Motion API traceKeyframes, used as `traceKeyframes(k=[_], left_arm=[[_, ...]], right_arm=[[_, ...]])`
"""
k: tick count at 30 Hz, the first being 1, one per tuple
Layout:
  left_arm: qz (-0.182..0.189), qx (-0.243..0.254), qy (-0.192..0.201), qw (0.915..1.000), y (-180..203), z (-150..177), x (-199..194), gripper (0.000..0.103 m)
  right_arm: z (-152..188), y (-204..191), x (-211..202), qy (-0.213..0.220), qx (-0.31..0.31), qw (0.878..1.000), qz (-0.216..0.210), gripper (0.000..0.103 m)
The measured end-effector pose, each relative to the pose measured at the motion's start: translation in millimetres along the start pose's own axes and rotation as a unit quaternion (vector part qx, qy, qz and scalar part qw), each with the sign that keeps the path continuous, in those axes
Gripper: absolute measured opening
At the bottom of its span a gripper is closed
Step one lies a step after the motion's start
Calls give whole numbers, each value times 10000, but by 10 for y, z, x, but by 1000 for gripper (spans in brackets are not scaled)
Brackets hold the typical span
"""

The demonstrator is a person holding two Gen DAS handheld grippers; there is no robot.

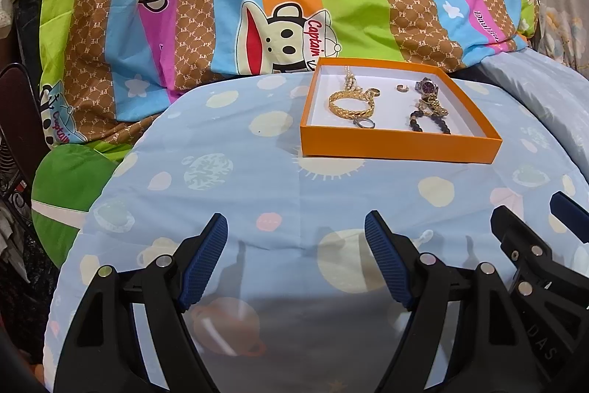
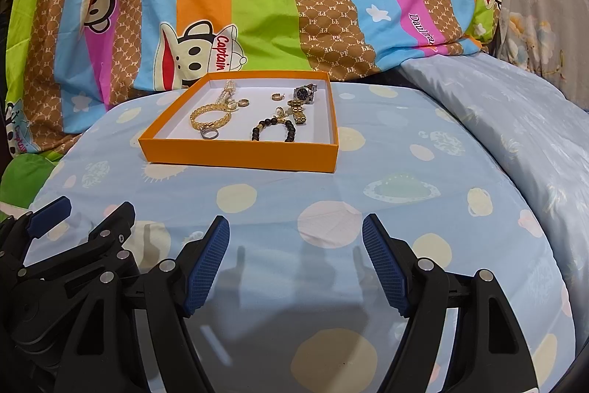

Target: Organize jewelry

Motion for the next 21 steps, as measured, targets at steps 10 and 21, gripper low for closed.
traceKeyframes(k=[10,21], left_arm=[[-23,-2,7,10000,-28,-4,-3,75],[-133,-6,37,9999,-45,-11,-17,75]], right_arm=[[3,-5,2,-2,-1,10000,3,74],[-21,-10,-18,19,-37,10000,0,74]])
Point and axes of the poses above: each gripper's, at about its wrist camera, not at the fingertips, and x roughly the way its jaws point, y to its right, z to its underside, the point moved 9 cm from there along x, roughly the way its jaws point, and after that the axes turned 12 degrees about -z, right-handed, at the moved point
